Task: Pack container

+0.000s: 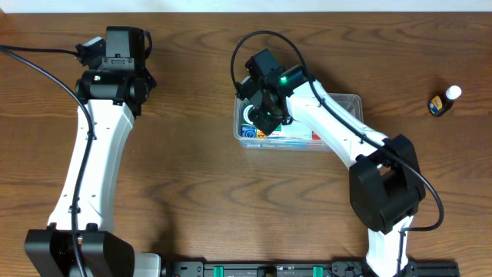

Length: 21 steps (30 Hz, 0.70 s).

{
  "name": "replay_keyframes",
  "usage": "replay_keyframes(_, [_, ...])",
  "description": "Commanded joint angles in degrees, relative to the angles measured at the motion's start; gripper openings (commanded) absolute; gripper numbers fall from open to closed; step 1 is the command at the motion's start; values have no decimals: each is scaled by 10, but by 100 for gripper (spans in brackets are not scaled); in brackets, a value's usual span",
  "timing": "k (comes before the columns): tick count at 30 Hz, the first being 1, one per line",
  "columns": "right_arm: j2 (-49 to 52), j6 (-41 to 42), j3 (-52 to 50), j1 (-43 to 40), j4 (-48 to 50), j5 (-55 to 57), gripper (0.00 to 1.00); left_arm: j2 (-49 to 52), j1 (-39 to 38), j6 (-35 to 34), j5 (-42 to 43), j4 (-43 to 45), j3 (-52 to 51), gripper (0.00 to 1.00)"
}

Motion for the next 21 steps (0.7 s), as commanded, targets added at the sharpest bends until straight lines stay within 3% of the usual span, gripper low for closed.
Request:
replay_keyframes(1, [-13,15,7,1,-2,15,1,-3,2,6,-9,-2,4,98])
replay_keyframes(13, [-20,32,13,-1,14,7,1,-3,2,6,-9,-2,4,98])
replay_keyframes(21, [-98,122,15,-67,-16,10,1,-3,2,6,-9,-2,4,98])
